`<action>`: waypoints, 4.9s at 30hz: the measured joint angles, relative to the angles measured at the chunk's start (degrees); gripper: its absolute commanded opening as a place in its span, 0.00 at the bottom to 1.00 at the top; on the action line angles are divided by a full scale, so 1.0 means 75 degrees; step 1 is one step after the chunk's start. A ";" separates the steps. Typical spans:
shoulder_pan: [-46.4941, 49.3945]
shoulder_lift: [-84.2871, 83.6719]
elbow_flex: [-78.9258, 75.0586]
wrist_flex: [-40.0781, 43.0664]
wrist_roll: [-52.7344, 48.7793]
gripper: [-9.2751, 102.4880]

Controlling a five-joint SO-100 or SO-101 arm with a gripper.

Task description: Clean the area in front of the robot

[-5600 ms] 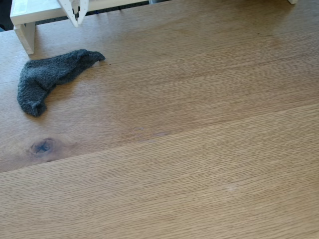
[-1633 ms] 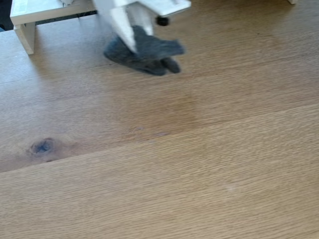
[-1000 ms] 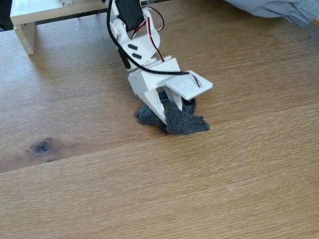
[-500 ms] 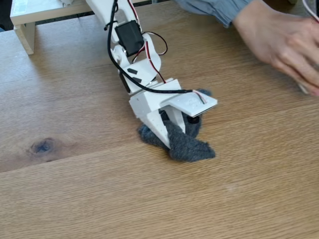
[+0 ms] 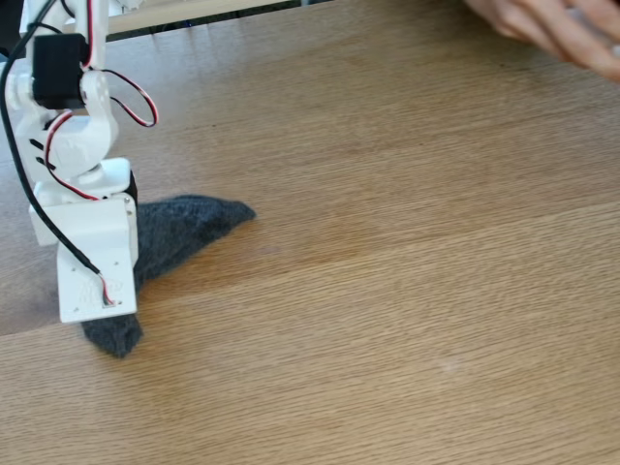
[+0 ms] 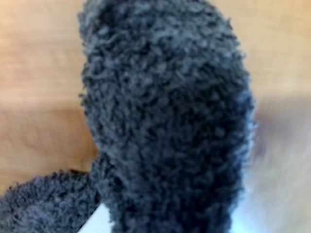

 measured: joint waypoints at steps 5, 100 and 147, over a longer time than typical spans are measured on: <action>-0.0973 0.0199 0.0035 0.0281 0.0855 0.08; 0.4887 0.5953 0.9316 -0.6914 -0.1617 0.35; -0.2543 2.0520 1.7086 0.0375 0.1734 0.11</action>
